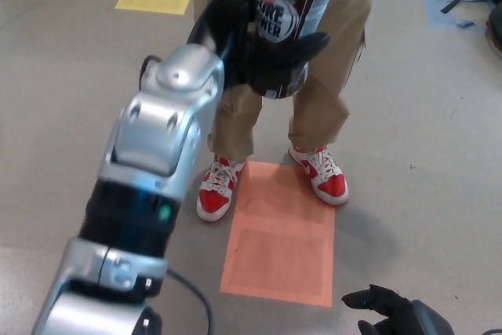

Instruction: The robot recieved a bottle of protein shake from a person using its left hand and then shake the protein up and down 2 two times and hand it back to the person

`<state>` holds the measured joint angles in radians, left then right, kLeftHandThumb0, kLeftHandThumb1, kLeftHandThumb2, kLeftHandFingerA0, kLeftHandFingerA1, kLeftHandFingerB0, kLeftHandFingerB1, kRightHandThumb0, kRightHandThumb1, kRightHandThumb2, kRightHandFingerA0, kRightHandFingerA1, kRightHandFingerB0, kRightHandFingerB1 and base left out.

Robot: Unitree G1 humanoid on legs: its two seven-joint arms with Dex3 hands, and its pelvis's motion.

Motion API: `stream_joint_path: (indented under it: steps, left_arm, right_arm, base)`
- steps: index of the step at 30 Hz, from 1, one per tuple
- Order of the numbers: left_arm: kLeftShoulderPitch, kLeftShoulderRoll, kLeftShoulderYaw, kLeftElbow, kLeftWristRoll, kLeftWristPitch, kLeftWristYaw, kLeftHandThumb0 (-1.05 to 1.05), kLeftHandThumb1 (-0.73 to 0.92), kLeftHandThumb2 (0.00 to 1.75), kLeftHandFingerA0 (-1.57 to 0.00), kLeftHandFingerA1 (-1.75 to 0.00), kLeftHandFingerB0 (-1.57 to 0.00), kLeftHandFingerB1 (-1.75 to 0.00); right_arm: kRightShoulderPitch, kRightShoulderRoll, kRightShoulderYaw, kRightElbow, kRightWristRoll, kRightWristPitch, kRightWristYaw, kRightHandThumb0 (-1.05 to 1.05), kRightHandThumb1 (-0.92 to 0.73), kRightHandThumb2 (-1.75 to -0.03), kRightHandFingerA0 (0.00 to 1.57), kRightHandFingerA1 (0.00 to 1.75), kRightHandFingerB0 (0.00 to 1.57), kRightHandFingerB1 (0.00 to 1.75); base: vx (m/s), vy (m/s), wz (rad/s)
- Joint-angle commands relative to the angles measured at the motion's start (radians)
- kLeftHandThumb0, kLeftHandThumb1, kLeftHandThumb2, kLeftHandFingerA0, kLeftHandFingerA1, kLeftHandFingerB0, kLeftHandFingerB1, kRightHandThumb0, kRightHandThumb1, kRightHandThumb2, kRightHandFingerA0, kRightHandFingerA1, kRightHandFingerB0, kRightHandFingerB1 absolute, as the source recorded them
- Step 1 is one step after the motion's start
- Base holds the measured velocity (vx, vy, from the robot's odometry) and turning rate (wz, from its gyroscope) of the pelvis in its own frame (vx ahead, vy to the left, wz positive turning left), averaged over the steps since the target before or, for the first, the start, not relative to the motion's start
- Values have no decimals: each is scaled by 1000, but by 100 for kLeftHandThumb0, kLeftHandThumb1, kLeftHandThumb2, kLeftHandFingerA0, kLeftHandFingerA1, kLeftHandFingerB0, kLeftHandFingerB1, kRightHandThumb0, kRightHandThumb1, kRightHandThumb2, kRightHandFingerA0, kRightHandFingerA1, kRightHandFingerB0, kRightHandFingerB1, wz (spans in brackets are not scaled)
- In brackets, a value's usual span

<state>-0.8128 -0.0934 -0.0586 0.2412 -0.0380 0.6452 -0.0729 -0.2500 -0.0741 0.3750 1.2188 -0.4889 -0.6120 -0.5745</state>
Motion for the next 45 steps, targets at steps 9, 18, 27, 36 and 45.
stream_joint_path:
  steps: [9,18,27,36,45]
  left_arm:
    - [487,39,18,-27,-10,-391,-31,-22,81,68,-90,-146,-67,-108]
    - [510,77,33,11,0,-421,-48,-21,84,65,-96,-133,-70,-103]
    - [254,33,169,-194,-149,-289,-10,-17,85,65,-80,-156,-69,-110]
    - [542,118,-94,-7,23,-356,-107,-25,81,66,-94,-133,-72,-101]
    - [335,65,77,-183,-120,-283,-60,-17,81,67,-87,-137,-72,-104]
  right_arm:
    - [-6,-4,-42,10,29,-14,24,-25,-79,-68,89,55,69,49]
    - [-18,-2,-69,17,39,-13,57,-27,-81,-66,89,52,66,49]
    - [-32,4,-79,13,30,-6,55,-28,-79,-67,89,52,66,49]
    - [-25,-8,-89,10,39,-26,72,-25,-78,-68,89,52,66,49]
    - [-37,0,-91,11,36,-3,67,-27,-79,-65,91,51,68,48]
  base:
    - [0,0,0]
    - [0,0,0]
    - [0,0,1]
    - [0,0,0]
    - [0,0,1]
